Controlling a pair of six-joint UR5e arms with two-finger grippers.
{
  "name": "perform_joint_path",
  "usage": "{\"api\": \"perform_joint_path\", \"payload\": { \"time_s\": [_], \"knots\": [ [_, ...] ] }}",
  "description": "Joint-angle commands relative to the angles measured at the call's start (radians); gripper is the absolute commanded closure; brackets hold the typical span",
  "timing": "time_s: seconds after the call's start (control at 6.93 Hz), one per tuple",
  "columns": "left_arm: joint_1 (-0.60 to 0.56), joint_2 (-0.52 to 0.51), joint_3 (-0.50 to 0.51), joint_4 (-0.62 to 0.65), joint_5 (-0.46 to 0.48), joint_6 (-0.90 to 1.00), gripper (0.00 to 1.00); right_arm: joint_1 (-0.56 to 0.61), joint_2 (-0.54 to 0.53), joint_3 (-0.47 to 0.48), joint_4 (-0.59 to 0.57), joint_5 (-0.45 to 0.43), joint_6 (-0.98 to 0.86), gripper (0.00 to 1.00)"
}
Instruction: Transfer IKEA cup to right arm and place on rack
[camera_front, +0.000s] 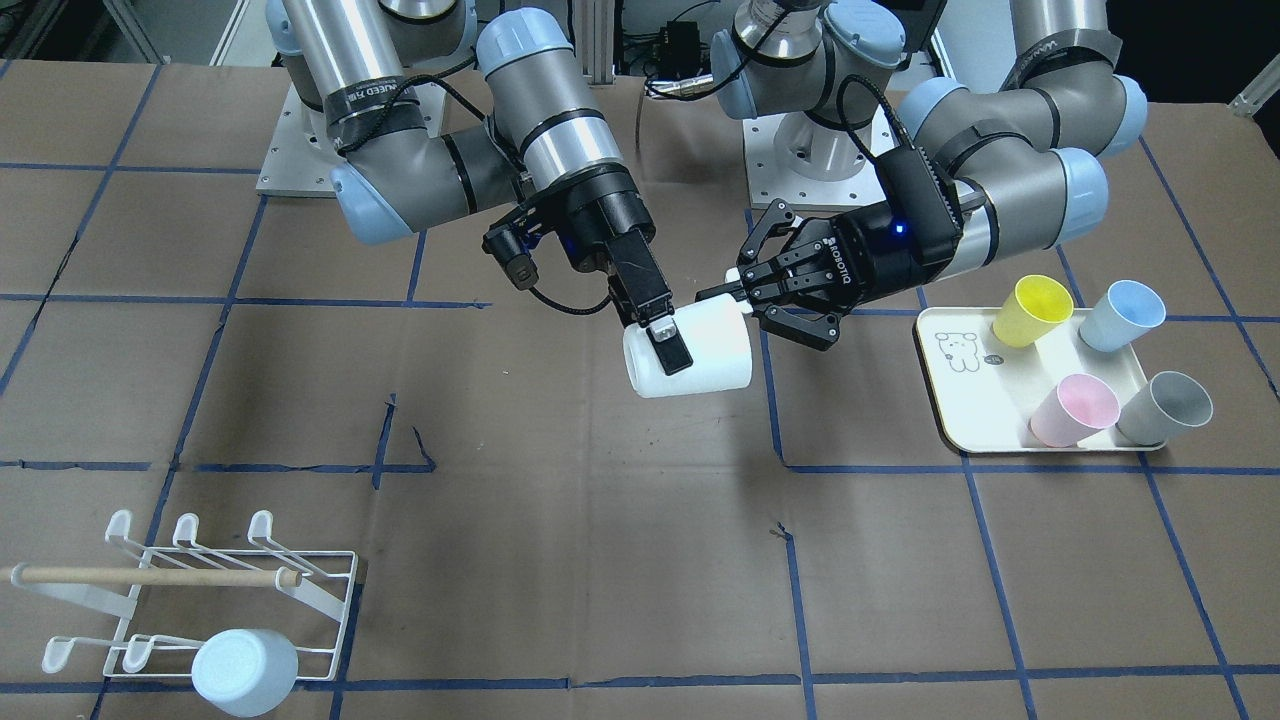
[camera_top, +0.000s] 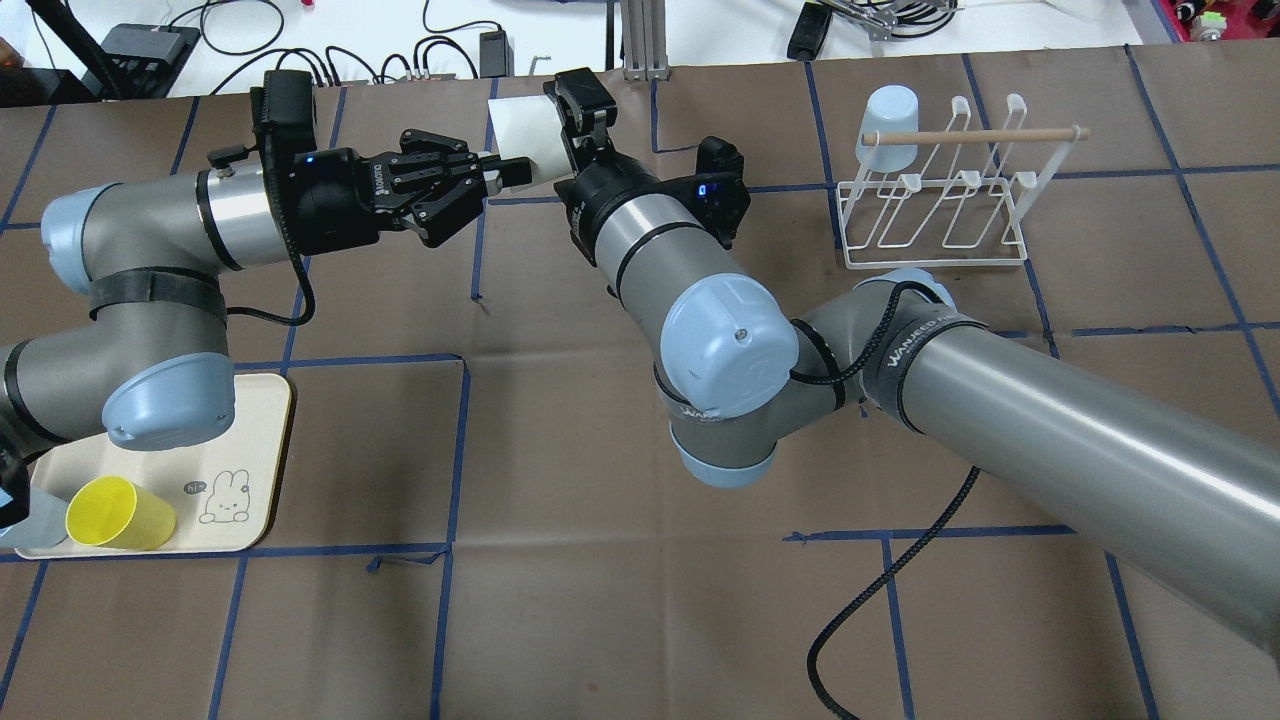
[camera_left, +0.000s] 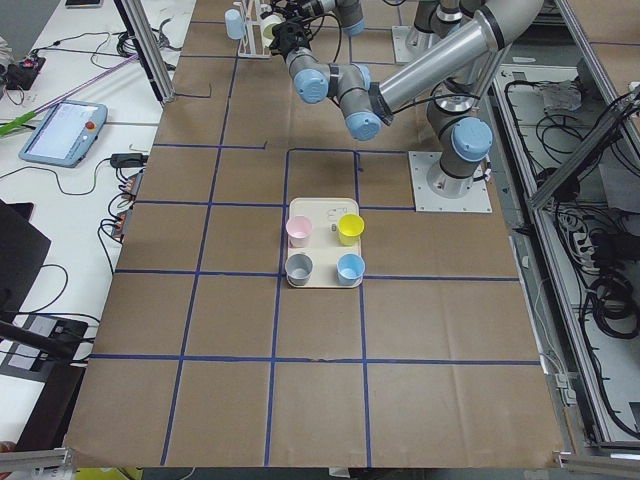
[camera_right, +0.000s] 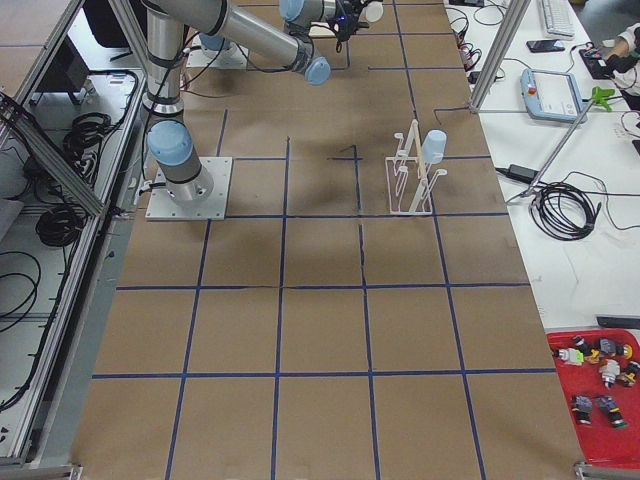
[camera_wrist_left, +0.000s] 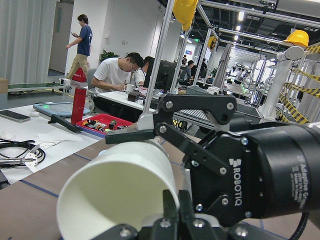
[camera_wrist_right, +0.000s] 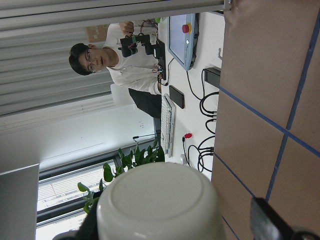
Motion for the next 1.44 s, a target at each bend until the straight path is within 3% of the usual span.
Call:
{"api": "perform_joint_path", "payload": {
  "time_s": [0.0,0.29,0.43,0.72,1.3],
  "knots": [
    [0.0,-0.002,0.003,0.0,0.001,-0.009,0.99,0.0,-0.002,-0.014,0.013,0.0,-0.001,0.02],
    [0.0,0.0,0.003,0.0,0.001,-0.01,0.99,0.0,0.0,-0.016,0.015,0.0,-0.001,0.05],
    [0.0,-0.002,0.003,0.0,0.001,-0.01,0.99,0.0,-0.002,-0.016,0.015,0.0,-0.001,0.16],
    [0.0,0.0,0.003,0.0,0.001,-0.01,0.98,0.0,-0.003,-0.016,0.013,0.0,-0.006,0.23],
    [0.0,0.002,0.003,0.0,0.003,-0.039,0.82,0.0,-0.005,-0.018,0.015,0.003,-0.013,0.28]
  ]
}}
